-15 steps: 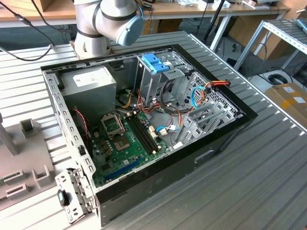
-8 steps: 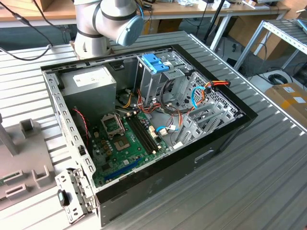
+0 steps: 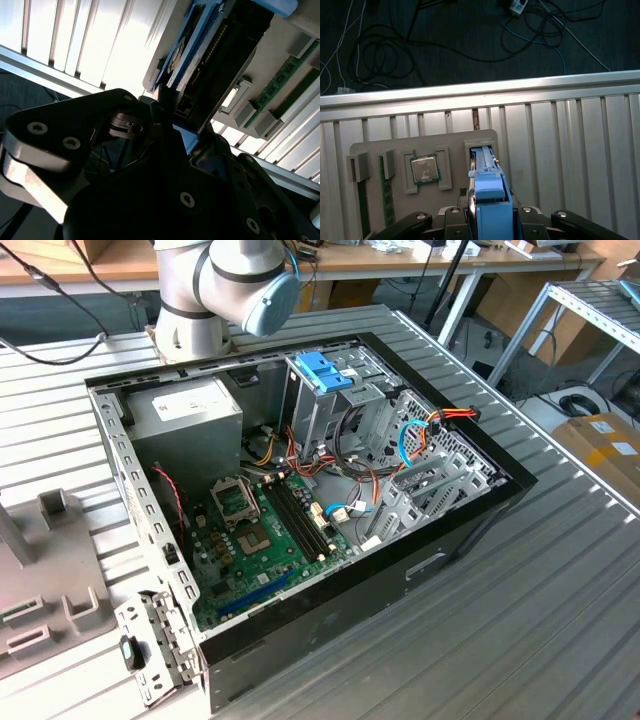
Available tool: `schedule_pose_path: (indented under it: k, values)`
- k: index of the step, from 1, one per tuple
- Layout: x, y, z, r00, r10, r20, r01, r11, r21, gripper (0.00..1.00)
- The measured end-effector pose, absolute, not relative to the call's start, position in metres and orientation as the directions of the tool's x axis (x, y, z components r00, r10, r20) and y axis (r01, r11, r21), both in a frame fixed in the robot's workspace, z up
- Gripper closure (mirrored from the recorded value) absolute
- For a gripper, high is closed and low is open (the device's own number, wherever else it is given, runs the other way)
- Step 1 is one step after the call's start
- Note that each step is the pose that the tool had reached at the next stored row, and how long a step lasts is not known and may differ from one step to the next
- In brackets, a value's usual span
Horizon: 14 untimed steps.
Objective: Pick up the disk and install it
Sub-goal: 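Pick up the disk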
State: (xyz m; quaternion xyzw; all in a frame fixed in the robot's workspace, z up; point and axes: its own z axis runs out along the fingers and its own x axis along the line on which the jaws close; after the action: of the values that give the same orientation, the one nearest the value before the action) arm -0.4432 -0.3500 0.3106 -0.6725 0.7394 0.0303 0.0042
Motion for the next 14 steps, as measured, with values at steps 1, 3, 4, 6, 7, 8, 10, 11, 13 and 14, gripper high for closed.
schedule_pose_path:
  k: [1, 3, 4, 6, 7, 8, 10, 11, 13, 14]
  values:
    - [-0.4433, -0.3500, 0.3114, -0.095, -0.994, -0.047, -0.995, 0.094, 0.039, 0.62]
    - [-0.4433, -0.3500, 0.3131, -0.095, -0.994, -0.047, -0.995, 0.094, 0.039, 0.62]
    - [-0.4433, -0.3500, 0.3136, -0.095, -0.994, -0.047, -0.995, 0.094, 0.039, 0.62]
    - [-0.4432, -0.3500, 0.3150, -0.095, -0.994, -0.047, -0.995, 0.094, 0.039, 0.62]
    - [-0.4432, -0.3500, 0.3157, -0.095, -0.994, -0.047, -0.995, 0.094, 0.039, 0.62]
    - [-0.4433, -0.3500, 0.3161, -0.095, -0.994, -0.047, -0.995, 0.094, 0.039, 0.62]
    - [-0.4433, -0.3500, 0.3171, -0.095, -0.994, -0.047, -0.995, 0.094, 0.039, 0.62]
    - [-0.4433, -0.3500, 0.3177, -0.095, -0.994, -0.047, -0.995, 0.094, 0.039, 0.62]
    - [-0.4432, -0.3500, 0.3197, -0.095, -0.994, -0.047, -0.995, 0.094, 0.039, 0.62]
    - [-0.4432, -0.3500, 0.3203, -0.095, -0.994, -0.047, -0.995, 0.094, 0.039, 0.62]
